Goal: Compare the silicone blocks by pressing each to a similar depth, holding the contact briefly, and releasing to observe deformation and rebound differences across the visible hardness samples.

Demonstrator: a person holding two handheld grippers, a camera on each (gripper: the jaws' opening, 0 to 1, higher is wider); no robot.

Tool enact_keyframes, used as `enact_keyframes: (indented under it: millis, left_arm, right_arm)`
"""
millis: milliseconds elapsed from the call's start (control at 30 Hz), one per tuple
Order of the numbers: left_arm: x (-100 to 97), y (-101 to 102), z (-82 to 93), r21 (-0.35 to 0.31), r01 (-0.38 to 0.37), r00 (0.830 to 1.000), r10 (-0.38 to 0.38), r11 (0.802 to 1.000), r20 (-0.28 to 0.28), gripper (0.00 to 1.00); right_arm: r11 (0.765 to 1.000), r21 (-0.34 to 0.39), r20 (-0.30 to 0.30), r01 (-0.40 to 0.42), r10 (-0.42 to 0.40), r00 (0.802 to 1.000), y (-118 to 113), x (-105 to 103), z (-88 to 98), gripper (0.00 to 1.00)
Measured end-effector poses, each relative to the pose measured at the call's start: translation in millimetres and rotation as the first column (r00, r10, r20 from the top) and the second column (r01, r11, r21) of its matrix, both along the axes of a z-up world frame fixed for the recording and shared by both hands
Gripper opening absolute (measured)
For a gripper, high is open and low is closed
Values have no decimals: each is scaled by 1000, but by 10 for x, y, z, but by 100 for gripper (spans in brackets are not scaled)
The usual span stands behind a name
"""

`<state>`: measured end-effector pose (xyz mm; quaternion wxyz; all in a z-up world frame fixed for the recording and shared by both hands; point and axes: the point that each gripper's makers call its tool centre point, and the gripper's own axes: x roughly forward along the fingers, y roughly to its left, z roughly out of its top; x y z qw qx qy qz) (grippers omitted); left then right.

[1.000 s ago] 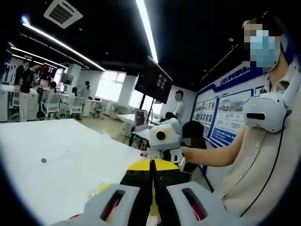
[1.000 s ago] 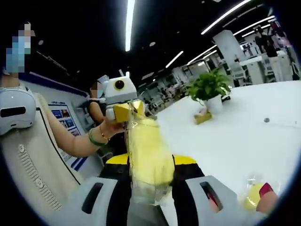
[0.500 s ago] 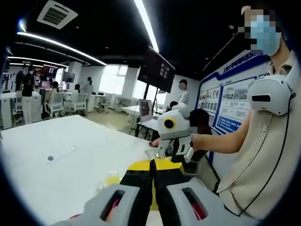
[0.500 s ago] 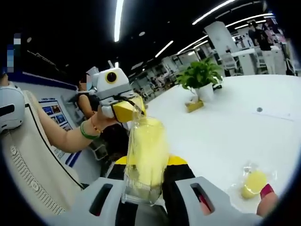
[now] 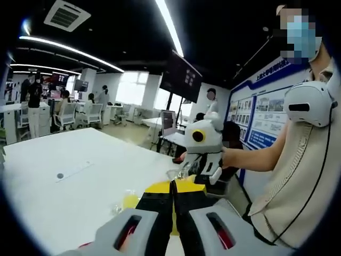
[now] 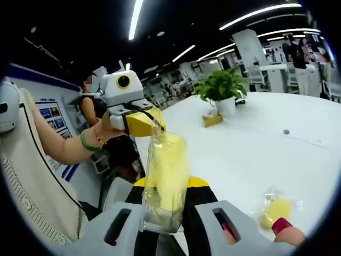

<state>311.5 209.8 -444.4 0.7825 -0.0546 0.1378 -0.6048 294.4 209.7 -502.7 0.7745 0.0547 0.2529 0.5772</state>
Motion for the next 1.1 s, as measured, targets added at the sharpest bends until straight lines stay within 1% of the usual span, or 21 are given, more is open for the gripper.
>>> enact_keyframes:
  millis: [67,200,233,300,367,433,467,567,600,633,733,800,867,967,1033,1100]
  left_arm:
    - [4,-1,3,-6,-2,1000,2,1000,-4,0]
    - [13,-1,3,-4,-5,1000,5,1000,-1,0]
    - [19,0,7,-6,-5,1000,5,1000,0,0]
    - [17,-3,8,-6,-5,1000,5,1000,0,0]
    - [18,-4,7,-5,-7,1000,7,1000,2,0]
    - [20,-3,-5,-1,-8,1000,8,1000,1,0]
    - [21,-2,-9,1,-8,1000,8,1000,3,0]
    - [14,-3,-8,-2,-8,1000,8,1000,0,0]
    - [14,-2,0,-6,-9,1000,9,1000,0,0]
    - [9,-1,-4,-4,-7,1000,7,1000,-3,0]
    - [1,-2,-5,-5,-7,1000,7,1000,-2,0]
    - [-7,-4,-9,-5,-8,1000,8,1000,2,0]
    - [-21,-10,-20,2,-5,1000,5,1000,6,0]
    - [-33,-17,-27,4,-4,1000,4,1000,19,0]
    - [-39,-20,-25,1,-5,1000,5,1000,20,0]
    - [-45,-28,-21,-5,-8,1000,8,1000,17,0]
  right_arm:
    - [1000,-5,23,1,0,1000,-9,14,6,7]
    - [1000,-8,13,-1,1,1000,-17,28,4,7]
    - [1000,-7,24,-2,3,1000,-16,33,9,8]
    - [1000,-8,23,-5,5,1000,-19,36,7,8]
    - [1000,-13,35,-4,5,999,-24,46,1,8]
    - [1000,-15,28,-7,8,1000,-23,43,-11,8]
    - [1000,-18,41,-9,9,999,-26,56,-15,8]
    - [1000,-18,49,-11,12,999,-31,56,-15,10]
    - [1000,-15,62,-14,15,998,-31,62,-11,10]
    - [1000,-16,56,-16,17,998,-33,56,-14,10]
    - [1000,-20,79,-22,23,997,-38,54,-21,12]
    - [1000,-18,90,-13,15,996,-49,68,-29,13]
    - [1000,-17,81,-18,20,997,-50,52,-41,13]
    - [1000,-14,84,-15,16,996,-59,57,-57,15]
    - [1000,-10,96,-10,11,995,-69,63,-65,16]
    - [1000,-4,95,-7,8,995,-71,60,-61,17]
